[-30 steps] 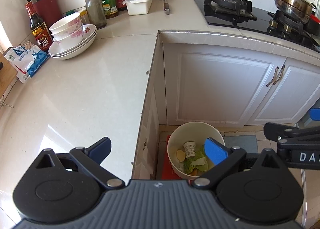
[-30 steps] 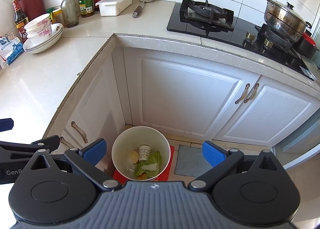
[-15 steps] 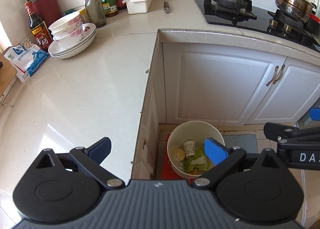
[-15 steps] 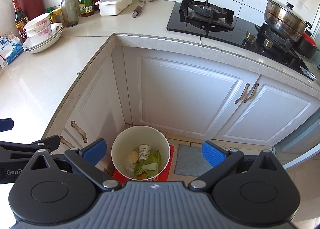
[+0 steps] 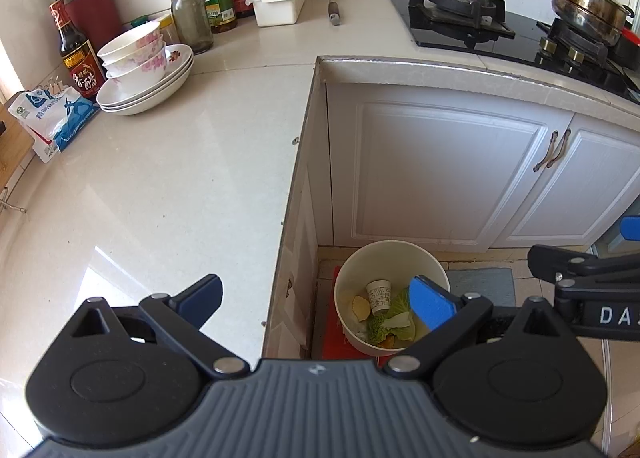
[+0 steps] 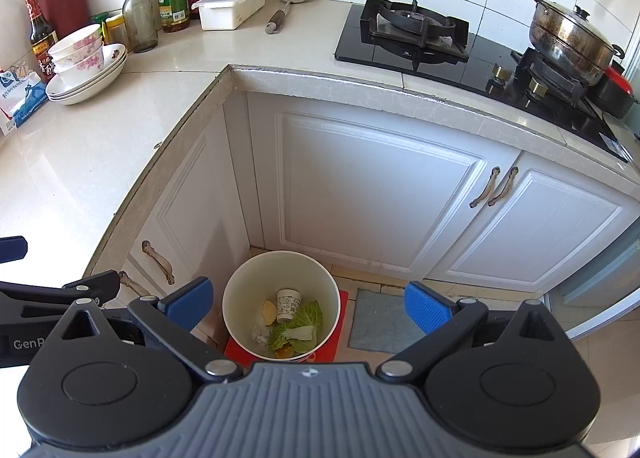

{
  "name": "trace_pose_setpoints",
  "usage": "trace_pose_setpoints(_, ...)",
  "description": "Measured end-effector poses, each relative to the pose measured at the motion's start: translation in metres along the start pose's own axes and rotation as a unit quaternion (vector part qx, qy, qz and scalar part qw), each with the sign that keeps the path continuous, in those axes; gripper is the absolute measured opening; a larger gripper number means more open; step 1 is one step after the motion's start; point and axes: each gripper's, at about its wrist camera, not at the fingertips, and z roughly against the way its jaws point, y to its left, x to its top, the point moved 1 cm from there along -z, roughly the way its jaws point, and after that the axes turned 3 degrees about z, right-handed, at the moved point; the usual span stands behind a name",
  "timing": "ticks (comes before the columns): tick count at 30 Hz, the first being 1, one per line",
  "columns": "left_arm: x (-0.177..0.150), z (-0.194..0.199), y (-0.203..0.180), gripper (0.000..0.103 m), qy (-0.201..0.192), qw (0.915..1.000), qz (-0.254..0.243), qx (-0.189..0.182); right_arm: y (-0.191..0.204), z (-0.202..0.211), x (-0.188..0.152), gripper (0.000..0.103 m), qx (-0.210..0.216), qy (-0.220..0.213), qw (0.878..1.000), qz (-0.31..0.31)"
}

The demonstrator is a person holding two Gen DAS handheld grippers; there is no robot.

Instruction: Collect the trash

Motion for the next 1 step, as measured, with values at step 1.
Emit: trace_pose_setpoints(1, -0.0004, -0.0001, 0.0000, 0.099, 0.000, 1.0000, 0.000, 0.000, 0.0000, 0.0000, 0.0000, 0.103, 0.000, 0.000, 1.000, 0.000)
